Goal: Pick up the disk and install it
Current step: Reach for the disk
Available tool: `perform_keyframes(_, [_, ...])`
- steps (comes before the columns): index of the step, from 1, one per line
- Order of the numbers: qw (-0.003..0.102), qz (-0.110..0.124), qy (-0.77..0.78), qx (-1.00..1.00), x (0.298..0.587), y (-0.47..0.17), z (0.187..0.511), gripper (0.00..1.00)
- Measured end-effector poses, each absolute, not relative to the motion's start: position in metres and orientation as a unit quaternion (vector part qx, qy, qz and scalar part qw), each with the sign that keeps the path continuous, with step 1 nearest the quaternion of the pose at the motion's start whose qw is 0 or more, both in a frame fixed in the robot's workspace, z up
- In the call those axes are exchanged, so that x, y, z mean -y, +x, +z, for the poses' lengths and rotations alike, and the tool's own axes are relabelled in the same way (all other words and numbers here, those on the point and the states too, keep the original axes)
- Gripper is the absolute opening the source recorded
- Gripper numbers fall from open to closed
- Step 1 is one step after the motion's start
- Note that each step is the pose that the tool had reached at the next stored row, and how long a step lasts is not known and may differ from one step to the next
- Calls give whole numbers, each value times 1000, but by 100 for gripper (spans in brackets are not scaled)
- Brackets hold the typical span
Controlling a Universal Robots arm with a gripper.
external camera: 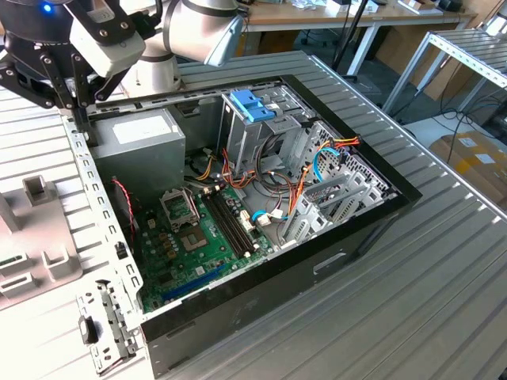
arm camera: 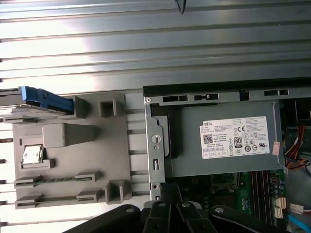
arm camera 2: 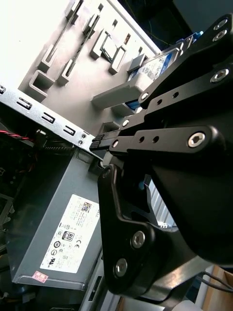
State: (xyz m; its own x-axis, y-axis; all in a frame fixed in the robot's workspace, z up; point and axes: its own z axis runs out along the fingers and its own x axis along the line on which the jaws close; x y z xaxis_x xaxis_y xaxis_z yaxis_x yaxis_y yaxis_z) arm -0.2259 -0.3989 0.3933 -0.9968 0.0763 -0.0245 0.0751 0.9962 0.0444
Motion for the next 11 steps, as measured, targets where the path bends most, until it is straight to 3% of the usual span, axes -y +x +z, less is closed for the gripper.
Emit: perform_keyframes(11, [13, 22, 38, -999, 399, -231, 393, 11])
